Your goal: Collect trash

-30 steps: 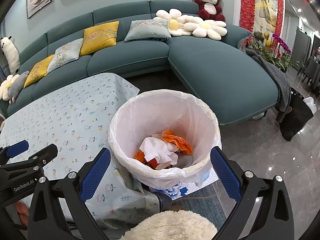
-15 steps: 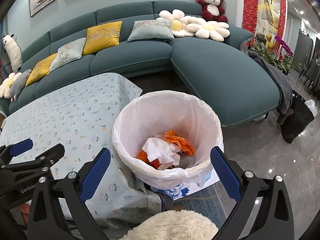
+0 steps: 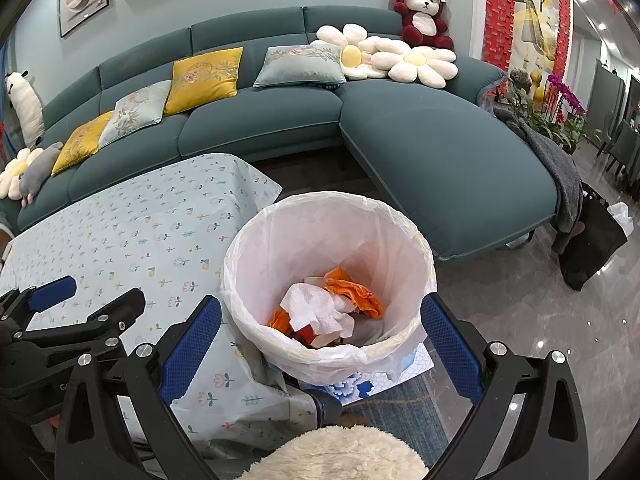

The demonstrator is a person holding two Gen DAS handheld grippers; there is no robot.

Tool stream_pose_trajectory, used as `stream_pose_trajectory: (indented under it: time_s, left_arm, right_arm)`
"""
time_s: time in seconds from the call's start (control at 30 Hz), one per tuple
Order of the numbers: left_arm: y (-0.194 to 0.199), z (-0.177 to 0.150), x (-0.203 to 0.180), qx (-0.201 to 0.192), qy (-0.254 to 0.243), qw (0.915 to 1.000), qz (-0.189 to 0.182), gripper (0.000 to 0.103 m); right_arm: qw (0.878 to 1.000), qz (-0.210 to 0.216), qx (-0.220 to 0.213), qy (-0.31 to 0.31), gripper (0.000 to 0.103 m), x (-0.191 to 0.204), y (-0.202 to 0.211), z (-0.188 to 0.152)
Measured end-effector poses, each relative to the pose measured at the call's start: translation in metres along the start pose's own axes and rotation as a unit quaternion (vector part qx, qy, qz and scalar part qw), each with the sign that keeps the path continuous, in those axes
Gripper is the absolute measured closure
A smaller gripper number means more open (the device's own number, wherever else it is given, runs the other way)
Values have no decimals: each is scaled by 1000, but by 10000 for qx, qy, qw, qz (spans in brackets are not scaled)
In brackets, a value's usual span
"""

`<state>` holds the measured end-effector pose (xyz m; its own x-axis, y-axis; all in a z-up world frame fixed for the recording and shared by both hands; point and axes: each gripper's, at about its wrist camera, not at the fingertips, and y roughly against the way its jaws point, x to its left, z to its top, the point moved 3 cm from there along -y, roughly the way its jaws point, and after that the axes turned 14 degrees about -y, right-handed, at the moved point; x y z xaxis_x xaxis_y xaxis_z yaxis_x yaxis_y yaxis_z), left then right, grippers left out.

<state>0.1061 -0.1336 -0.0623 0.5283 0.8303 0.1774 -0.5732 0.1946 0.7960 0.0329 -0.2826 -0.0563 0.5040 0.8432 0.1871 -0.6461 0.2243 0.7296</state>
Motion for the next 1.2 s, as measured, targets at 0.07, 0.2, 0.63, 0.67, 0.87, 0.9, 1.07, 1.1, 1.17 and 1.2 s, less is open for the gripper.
stream_pose_trajectory:
  time_s: [0.07,0.2,0.63,0.67,0.87,0.9,1.07,1.1,1.17,1.2]
  left_arm:
    - [-1,2,-2,8,-34,10000,-9,13]
    - [-1,3,-7,-3,-64,10000,6,13]
    - [-6,4,-8,34,36,9999,109,13]
    - [-7,5,-8,49,32,9999,114,13]
    - [-11,5,-6,102,109,9998,133,13]
    - [-11,5,-6,99,107,9998,159,13]
    - [-12,4,-6,110,84,9997,196,13]
    - [-12,4,-6,114,81,9997,196,13]
    - [-12,4,-7,116,68,9997,192,13]
    - [-12,4,-7,124,61,9997,185,13]
  right_arm:
    - [10000,-7,13,-8,7,-1,-1,1]
    - [10000,-23,23,-28,7,-5,-1,2]
    - [10000,-44,39,-37,7,-7,-5,4]
    - [10000,-46,42,-38,7,-7,-5,4]
    - [10000,-64,59,-35,7,-10,-6,4]
    - [9999,-68,63,-42,7,-11,-7,3]
    - [9999,-80,90,-46,7,-16,-9,3]
    - [9999,-79,92,-47,7,-16,-9,3]
    - [9999,-79,99,-40,7,-17,-10,2]
    - [9999,-76,98,-43,7,-16,-11,3]
